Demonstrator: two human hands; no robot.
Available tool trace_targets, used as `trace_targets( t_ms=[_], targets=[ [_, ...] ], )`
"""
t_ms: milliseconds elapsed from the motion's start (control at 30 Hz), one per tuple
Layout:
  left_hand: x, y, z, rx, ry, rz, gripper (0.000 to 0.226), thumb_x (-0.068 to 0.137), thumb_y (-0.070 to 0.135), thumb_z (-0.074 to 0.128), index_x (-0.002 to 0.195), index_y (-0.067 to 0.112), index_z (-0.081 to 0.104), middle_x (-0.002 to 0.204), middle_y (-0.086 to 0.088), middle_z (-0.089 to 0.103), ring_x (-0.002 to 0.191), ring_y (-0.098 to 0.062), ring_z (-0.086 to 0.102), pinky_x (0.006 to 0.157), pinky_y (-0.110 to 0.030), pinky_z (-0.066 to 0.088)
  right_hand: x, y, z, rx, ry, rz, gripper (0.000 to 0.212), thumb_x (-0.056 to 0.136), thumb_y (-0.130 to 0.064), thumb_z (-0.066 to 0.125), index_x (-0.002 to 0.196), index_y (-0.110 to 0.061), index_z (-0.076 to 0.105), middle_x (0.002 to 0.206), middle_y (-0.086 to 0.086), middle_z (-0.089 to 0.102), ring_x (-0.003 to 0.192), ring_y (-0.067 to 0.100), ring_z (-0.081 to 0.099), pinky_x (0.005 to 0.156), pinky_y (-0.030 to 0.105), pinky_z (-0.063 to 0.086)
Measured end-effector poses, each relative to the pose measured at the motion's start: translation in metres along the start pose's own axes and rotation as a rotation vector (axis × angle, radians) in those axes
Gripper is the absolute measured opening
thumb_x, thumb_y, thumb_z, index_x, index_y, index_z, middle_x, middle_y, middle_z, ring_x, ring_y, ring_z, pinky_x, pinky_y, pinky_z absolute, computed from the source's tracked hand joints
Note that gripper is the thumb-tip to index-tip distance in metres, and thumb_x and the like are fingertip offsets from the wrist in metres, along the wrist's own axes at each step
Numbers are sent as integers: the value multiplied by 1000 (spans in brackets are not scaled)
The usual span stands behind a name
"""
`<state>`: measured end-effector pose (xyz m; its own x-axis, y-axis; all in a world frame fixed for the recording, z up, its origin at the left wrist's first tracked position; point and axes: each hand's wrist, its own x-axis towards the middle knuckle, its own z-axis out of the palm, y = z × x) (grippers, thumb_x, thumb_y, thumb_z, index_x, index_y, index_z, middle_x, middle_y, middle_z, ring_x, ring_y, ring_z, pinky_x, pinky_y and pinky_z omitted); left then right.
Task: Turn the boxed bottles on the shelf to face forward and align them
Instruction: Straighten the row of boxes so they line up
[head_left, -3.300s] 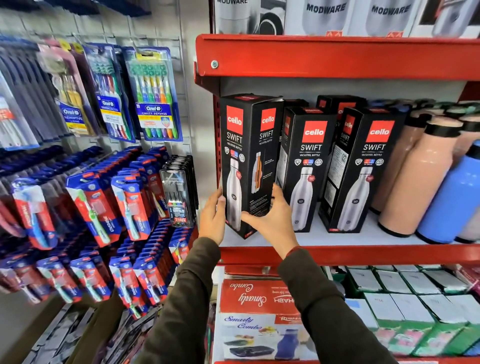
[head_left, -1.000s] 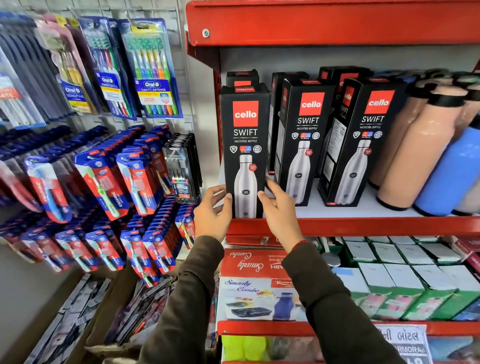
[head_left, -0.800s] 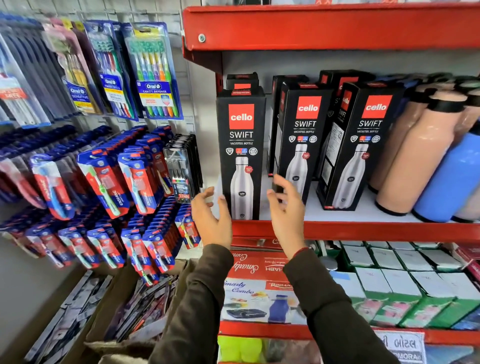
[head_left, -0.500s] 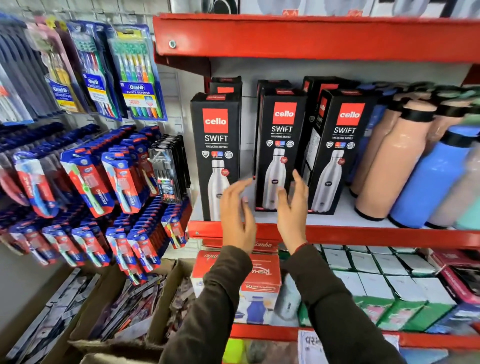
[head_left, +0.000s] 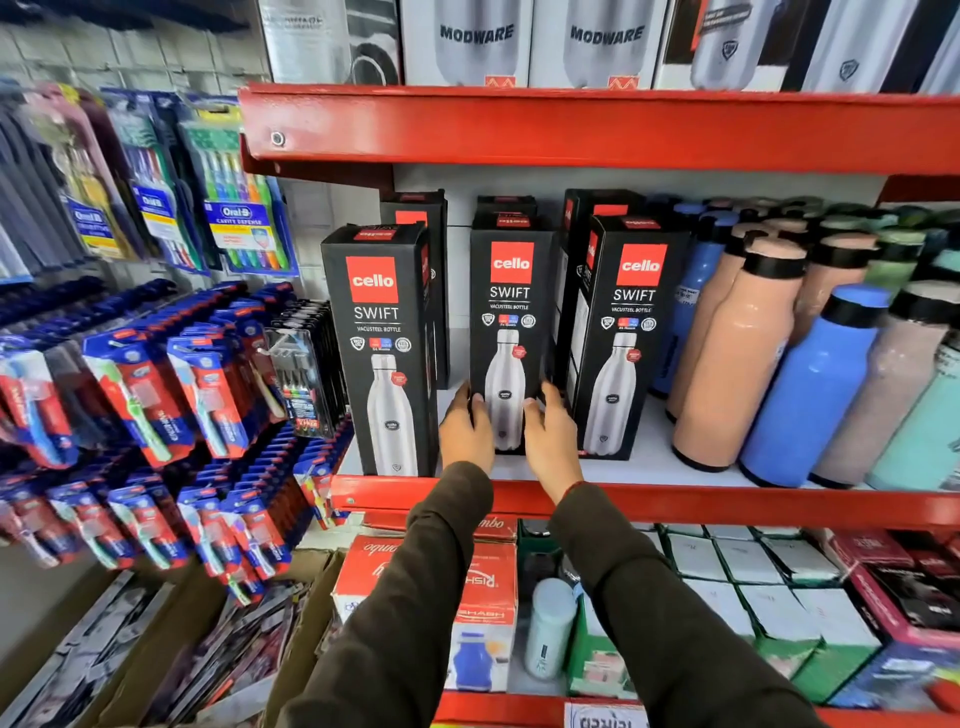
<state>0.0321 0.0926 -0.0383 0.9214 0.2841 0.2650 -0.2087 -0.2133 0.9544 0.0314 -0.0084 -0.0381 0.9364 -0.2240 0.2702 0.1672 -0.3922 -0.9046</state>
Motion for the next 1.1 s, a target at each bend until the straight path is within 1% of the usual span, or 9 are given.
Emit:
trace_targets(
  t_ms=[133,300,400,533,733,833,900,1033,1100],
  targets=[
    [-1,-7,-2,33,28,14,37,102,21,43,135,9,54,132,-14,63,124,-29,57,83,-5,30,0,5,-5,-1,-6,-17,45,104,-18,44,147,-7,41,143,19,55,134,31,51,101,23,32],
    [-3,-2,-8,22,49,48,38,101,23,47,135,10,56,132,-11,64,123,-24,57,85,-3,30,-5,-1,-14,45,-13,-72,44,103,-20,47,145,-8,44,141,9,57,132,22,52,105,21,35],
    [-20,-1,-18,-3,40,94,38,100,25,48,134,12,57,130,-7,65,121,-19,59,91,-8,35,-23,-2,-20,82,-20,-121,43,103,-19,49,144,-11,46,127,-7,53,124,9,52,99,12,37],
    [-51,-19,-27,12,25,41,38,100,27,48,134,12,56,129,-6,66,115,-11,58,96,-16,40,-53,17,-20,127,-54,-62,41,102,-19,51,143,-14,49,129,-10,54,123,3,51,90,-6,35],
    [-48,-10,-31,31,30,90,40,100,29,49,136,12,55,128,-3,65,112,-4,56,82,8,35,-51,4,-27,143,-57,-104,40,103,-19,49,142,-16,50,129,-11,57,114,-4,55,89,-6,37],
    [-51,-9,-32,21,31,88,40,100,30,49,136,14,54,123,6,62,112,-3,55,80,11,33,-55,4,-27,144,-47,-107,40,103,-20,49,142,-18,50,128,-13,56,113,-6,54,87,-8,36],
    [-52,-9,-33,20,30,84,41,99,30,50,137,14,54,115,13,58,109,-1,54,77,12,33,-58,4,-27,127,-44,-115,40,103,-21,49,143,-18,49,132,-10,57,119,-1,53,91,-5,37],
    [-54,-7,-32,-6,32,57,40,99,29,50,136,13,54,117,7,63,109,-4,57,78,11,35,-60,3,-29,119,-47,-135,41,103,-21,47,144,-17,48,140,1,59,130,12,54,111,27,43],
    [-57,-6,-30,-65,61,43,38,99,25,51,134,13,55,119,3,64,113,-9,60,82,7,39,-61,6,-31,122,-43,-136,39,103,-23,48,142,-20,49,139,0,59,128,13,56,108,23,45]
  ],
)
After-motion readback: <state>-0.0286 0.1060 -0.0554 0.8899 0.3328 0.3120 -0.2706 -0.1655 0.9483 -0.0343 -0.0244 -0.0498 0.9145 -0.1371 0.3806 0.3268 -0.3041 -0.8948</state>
